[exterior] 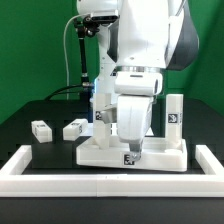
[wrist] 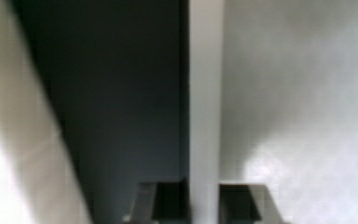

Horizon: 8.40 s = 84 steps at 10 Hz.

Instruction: Assemble desk

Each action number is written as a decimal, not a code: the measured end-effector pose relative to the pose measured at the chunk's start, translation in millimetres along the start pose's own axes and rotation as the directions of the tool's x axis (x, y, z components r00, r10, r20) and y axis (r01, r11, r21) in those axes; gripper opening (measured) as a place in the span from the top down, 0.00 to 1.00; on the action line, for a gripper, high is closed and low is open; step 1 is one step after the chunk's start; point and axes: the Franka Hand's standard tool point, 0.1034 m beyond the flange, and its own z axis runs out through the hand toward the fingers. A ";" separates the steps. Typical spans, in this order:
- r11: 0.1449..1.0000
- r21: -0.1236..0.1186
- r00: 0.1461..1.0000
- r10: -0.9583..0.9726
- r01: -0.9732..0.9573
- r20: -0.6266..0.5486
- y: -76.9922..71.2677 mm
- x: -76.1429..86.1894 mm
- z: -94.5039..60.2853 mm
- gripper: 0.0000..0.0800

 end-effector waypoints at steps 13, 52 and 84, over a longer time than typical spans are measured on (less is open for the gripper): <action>0.990 -0.084 0.994 -0.113 0.112 0.000 36.5 37.9 10.6 0.91; 0.230 0.084 0.230 0.973 -0.970 -0.004 -13.1 -146.3 -114.7 0.19; -0.107 0.214 0.099 0.637 -0.971 0.765 -166.7 -195.2 -31.1 0.19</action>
Offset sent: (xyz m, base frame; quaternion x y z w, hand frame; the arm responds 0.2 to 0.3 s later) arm 0.0000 0.0000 0.0000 0.0000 0.0000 0.0000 1.0000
